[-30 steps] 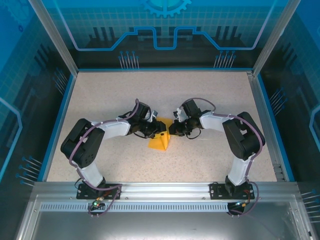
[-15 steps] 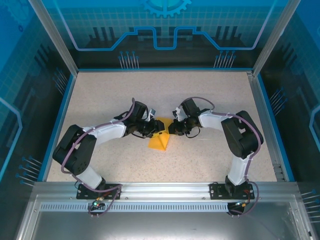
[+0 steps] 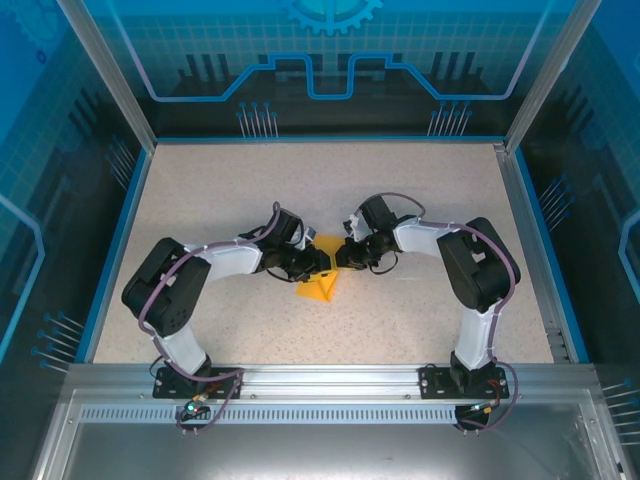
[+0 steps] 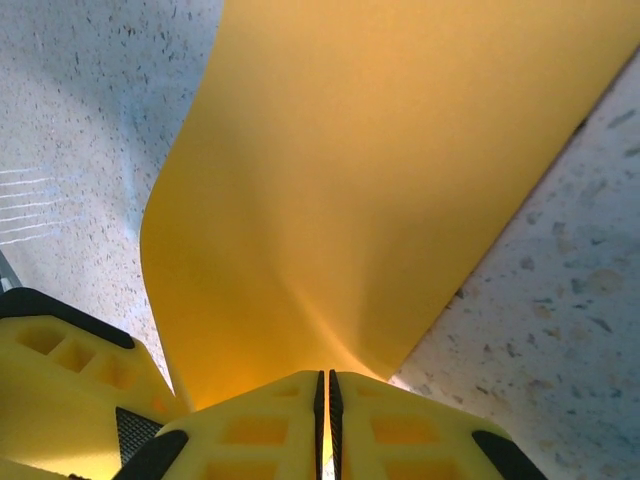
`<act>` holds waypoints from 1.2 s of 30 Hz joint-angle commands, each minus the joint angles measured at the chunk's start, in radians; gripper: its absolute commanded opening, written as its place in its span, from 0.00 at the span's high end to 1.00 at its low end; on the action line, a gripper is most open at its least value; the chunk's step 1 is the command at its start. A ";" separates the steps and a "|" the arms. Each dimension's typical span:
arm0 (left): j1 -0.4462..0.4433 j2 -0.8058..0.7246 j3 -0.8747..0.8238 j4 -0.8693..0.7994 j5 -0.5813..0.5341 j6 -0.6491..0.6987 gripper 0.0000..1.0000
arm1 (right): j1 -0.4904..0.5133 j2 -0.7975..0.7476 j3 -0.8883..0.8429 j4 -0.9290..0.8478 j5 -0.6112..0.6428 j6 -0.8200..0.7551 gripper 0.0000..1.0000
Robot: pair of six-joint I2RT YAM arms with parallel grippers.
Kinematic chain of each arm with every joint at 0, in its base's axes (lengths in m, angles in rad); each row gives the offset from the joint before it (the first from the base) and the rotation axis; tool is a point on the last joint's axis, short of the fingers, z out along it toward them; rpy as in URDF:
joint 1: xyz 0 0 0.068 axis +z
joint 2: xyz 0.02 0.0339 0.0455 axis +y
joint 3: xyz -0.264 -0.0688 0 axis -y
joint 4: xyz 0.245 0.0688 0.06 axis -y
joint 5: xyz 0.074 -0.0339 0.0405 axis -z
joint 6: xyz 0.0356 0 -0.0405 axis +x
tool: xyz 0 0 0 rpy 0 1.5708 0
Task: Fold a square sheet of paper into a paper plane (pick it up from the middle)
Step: Fold the triangle a second time at the center of the table.
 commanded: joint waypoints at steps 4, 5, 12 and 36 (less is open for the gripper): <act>-0.003 0.028 0.027 -0.032 0.009 0.023 0.73 | 0.017 0.007 0.024 -0.038 0.014 -0.015 0.88; -0.003 0.030 0.028 -0.033 0.004 0.022 0.74 | 0.016 -0.009 0.015 -0.036 0.028 -0.011 0.87; -0.003 0.019 0.024 -0.037 -0.026 0.016 0.77 | -0.012 -0.125 -0.087 0.029 0.017 0.036 0.72; -0.002 -0.018 0.010 -0.041 -0.045 0.008 0.81 | 0.028 -0.040 -0.094 0.109 -0.128 0.072 0.76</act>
